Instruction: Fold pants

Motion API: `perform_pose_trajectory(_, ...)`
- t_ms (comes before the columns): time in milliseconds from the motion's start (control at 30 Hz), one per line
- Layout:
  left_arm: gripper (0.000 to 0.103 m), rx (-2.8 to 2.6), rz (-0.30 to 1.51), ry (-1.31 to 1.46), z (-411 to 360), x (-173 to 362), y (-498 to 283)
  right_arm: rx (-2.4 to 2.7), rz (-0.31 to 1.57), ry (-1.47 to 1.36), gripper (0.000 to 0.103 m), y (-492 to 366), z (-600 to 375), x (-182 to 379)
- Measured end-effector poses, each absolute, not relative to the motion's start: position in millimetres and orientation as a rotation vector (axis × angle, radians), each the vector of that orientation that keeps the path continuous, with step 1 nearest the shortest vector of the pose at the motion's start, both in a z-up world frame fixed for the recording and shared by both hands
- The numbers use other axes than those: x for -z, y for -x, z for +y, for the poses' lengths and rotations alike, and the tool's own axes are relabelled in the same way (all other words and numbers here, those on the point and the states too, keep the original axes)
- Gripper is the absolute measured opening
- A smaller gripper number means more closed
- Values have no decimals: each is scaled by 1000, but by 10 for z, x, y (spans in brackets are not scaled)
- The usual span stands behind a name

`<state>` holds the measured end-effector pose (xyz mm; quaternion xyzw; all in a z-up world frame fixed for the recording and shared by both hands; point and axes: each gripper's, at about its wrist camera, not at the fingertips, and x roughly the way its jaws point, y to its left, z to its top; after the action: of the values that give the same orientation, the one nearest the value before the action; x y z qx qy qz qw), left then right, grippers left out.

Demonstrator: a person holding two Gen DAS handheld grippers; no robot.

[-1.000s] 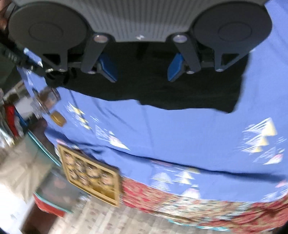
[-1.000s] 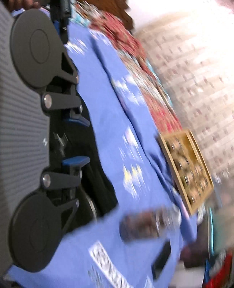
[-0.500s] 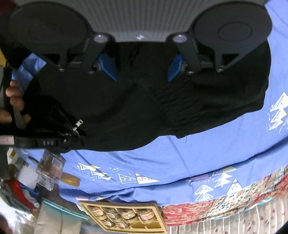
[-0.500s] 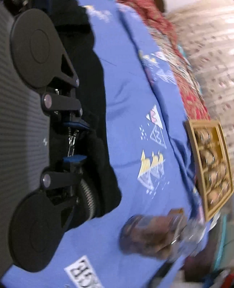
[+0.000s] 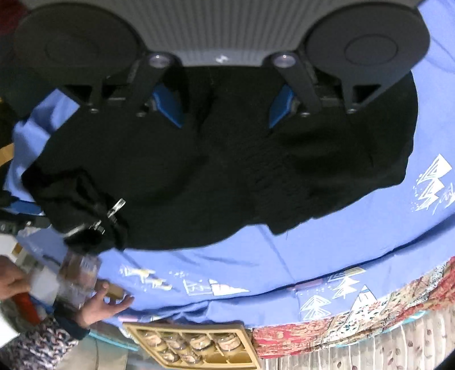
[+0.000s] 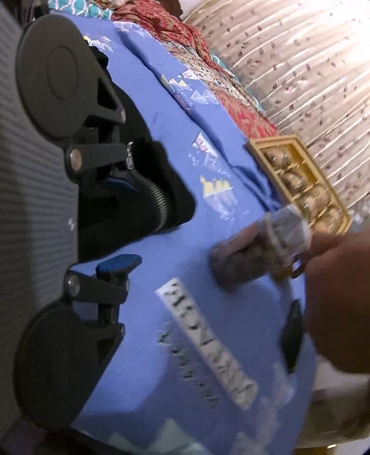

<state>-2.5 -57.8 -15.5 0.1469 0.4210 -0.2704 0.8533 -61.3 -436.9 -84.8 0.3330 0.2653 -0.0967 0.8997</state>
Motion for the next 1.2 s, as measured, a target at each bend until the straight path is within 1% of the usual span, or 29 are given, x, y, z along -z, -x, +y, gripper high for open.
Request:
perform_pose_trajectory(67, 38, 565, 863, -344, -576, 168, 51, 182, 579, -734, 55, 618, -4343, 931)
perform_pose_trajectory(100, 32, 576, 865, -331, -551, 148, 57, 176, 584, -744, 56, 621, -4314, 947)
perform_pose_trajectory(167, 26, 588, 873, -309, -480, 73, 51, 186, 582, -722, 58, 607, -4245, 938)
perform_pose_trajectory(300, 25, 636, 860, -323, -302, -76, 168, 185, 581, -722, 59, 618, -4253, 910)
perform_pose_trajectory(333, 26, 646, 862, -329, -281, -82, 201, 184, 579, -730, 59, 632, -4262, 914)
perform_pose_trajectory(367, 30, 651, 864, -335, -274, -70, 235, 184, 578, -737, 59, 618, -4275, 925)
perform_pose_trajectory(400, 31, 643, 867, -339, -269, -56, 254, 185, 577, -742, 59, 622, -4279, 930)
perform_pose_trajectory(433, 35, 633, 870, -340, -275, -41, 262, 187, 577, -744, 59, 624, -4288, 937)
perform_pose_trajectory(467, 42, 625, 874, -340, -274, -42, 269, 190, 579, -744, 59, 618, -4290, 941)
perform_pose_trajectory(500, 45, 624, 874, -332, -271, -61, 276, 193, 580, -743, 59, 613, -4282, 935)
perform_pose_trajectory(567, 56, 639, 853, -285, -230, -168, 285, 194, 581, -735, 60, 607, -4273, 926)
perform_pose_trajectory(700, 63, 672, 785, -145, -34, -479, 237, 192, 586, -749, 60, 613, -4290, 920)
perform_pose_trajectory(733, 70, 669, 777, -115, 20, -532, 220, 190, 583, -757, 60, 619, -4297, 924)
perform_pose_trajectory(767, 80, 661, 773, -80, 84, -582, 194, 189, 579, -767, 60, 631, -4300, 933)
perform_pose_trajectory(800, 83, 651, 776, -46, 150, -617, 165, 188, 575, -777, 60, 642, -4300, 939)
perform_pose_trajectory(1100, 83, 575, 827, 143, 587, -576, 14, 183, 582, -780, 63, 632, -4300, 931)
perform_pose_trajectory(1133, 81, 575, 834, 169, 619, -558, 4, 175, 588, -771, 58, 622, -4299, 934)
perform_pose_trajectory(1167, 80, 575, 839, 192, 648, -542, -10, 163, 606, -758, 40, 600, -4286, 938)
perform_pose_trajectory(1200, 79, 572, 846, 216, 683, -519, -28, 157, 626, -746, 33, 582, -4263, 941)
